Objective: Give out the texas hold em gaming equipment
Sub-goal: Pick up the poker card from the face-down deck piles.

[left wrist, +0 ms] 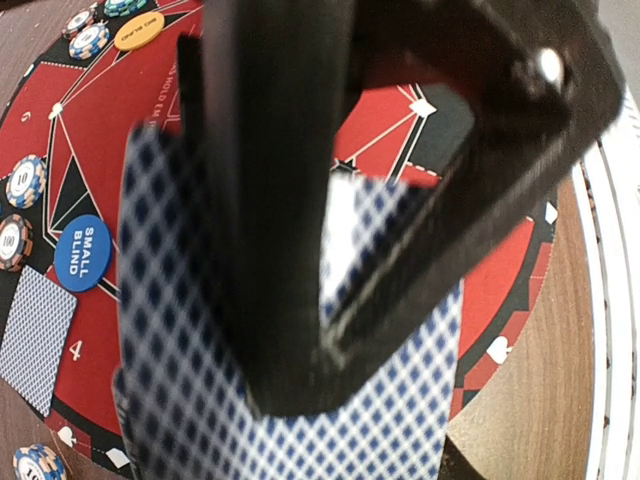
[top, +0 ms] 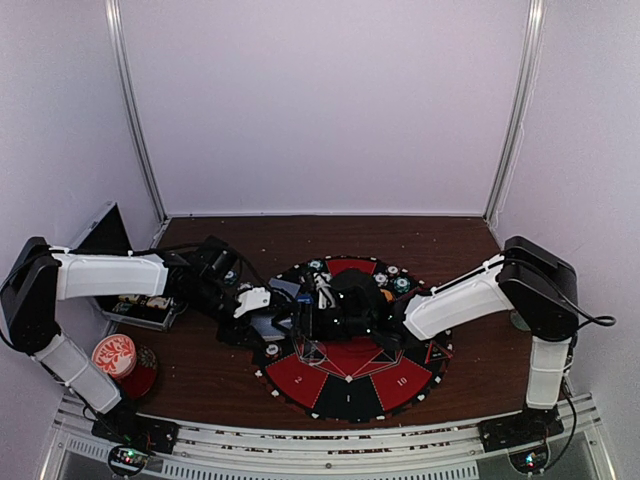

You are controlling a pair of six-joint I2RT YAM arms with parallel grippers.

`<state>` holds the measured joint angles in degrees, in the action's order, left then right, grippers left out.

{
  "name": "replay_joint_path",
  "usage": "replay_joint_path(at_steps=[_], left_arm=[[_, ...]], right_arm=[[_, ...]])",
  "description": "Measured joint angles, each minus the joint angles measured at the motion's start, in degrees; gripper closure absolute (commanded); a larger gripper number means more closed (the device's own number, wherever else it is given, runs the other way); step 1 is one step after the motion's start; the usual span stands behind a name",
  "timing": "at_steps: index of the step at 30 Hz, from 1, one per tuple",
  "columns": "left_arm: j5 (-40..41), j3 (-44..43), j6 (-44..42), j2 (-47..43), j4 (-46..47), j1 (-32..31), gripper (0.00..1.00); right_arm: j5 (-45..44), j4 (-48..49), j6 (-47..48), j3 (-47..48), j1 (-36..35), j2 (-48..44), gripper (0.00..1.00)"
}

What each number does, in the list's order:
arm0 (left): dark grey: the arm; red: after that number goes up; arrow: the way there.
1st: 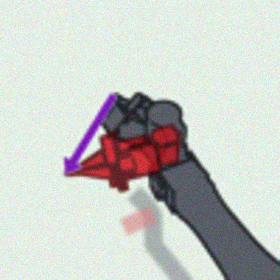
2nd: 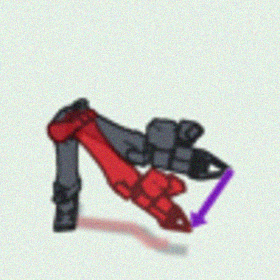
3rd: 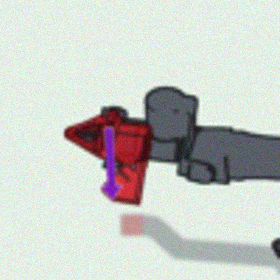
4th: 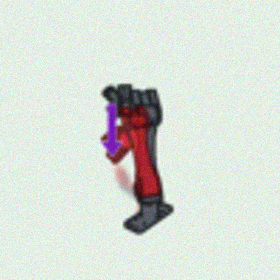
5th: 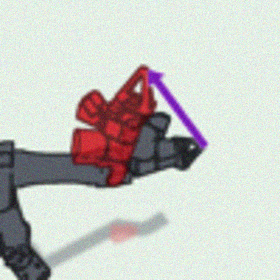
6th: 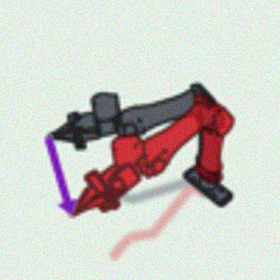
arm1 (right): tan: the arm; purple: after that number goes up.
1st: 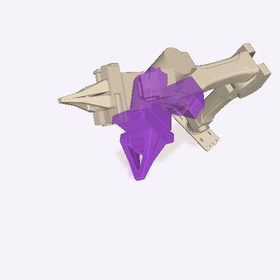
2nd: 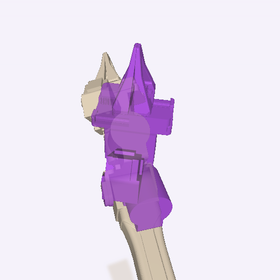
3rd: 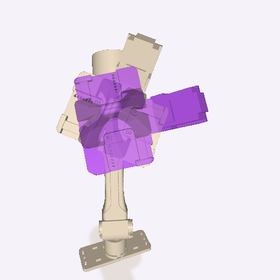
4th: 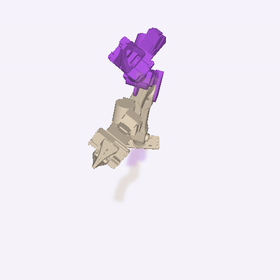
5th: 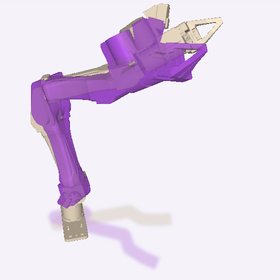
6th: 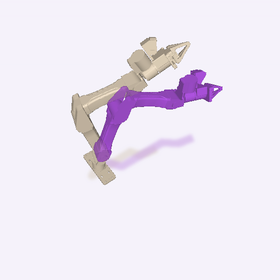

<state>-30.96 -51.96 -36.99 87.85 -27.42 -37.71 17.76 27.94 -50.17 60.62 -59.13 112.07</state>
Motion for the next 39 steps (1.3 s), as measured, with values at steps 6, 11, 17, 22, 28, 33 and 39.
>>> replay_joint_path(at_steps=[6,11,17,22,28,33,39], left_arm=[[0.3,0.0,0.0,0.5,0.0,0.0,0.57],[0.0,0.0,0.0,0.6,-0.1,0.0,0.57],[-0.3,0.0,0.0,0.6,-0.1,0.0,0.57],[-0.4,0.0,0.0,0.6,-0.1,0.0,0.57],[-0.3,0.0,0.0,0.6,-0.1,0.0,0.57],[0.5,0.0,0.7,0.6,0.1,0.0,0.58],[4.7,0.0,3.5,0.7,1.0,0.0,0.6]], right_arm=[[1.1,1.0,0.5,-1.0,0.4,-0.5,0.42],[3.0,1.9,0.8,-1.6,0.6,-1.3,0.56],[4.3,2.2,1.1,-3.1,0.6,-4.2,0.75],[6.4,4.2,0.6,-3.4,0.4,-5.4,0.95],[7.9,5.9,0.3,-4.4,0.3,-5.7,1.0],[6.5,3.7,0.9,-7.3,0.6,-9.7,1.0],[3.1,-2.1,3.4,-13.3,2.7,-19.7,1.0]])
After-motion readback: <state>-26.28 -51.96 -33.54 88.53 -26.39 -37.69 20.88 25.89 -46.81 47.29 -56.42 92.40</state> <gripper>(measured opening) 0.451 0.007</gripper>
